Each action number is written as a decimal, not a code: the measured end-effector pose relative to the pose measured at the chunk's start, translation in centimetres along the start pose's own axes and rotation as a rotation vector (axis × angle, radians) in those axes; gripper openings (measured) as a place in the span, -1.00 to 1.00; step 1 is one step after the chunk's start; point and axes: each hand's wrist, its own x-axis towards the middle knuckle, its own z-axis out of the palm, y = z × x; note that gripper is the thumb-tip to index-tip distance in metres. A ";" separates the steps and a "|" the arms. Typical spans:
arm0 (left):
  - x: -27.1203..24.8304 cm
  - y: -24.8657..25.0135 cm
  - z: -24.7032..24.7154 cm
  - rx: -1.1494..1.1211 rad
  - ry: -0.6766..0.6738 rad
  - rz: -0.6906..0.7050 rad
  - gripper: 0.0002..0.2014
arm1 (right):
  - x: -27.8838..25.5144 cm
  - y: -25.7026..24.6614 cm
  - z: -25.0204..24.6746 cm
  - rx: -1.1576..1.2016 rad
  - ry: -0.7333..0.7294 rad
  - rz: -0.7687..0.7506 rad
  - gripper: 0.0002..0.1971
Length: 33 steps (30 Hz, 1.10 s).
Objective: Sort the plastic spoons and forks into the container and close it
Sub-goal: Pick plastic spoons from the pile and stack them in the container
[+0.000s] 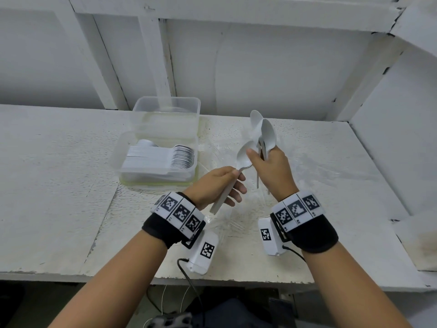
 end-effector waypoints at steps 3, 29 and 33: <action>-0.1 0.2 -0.1 -0.043 -0.007 -0.003 -0.76 | 0.1 0.0 0.2 0.076 -0.015 0.019 -0.82; 0.6 0.1 -0.7 -0.102 0.029 -0.079 -0.81 | 0.5 0.1 -0.1 0.056 -0.090 0.072 -0.67; 0.6 0.1 -0.3 -0.107 0.097 -0.035 -0.77 | 0.6 0.2 0.1 0.073 -0.076 0.087 -0.85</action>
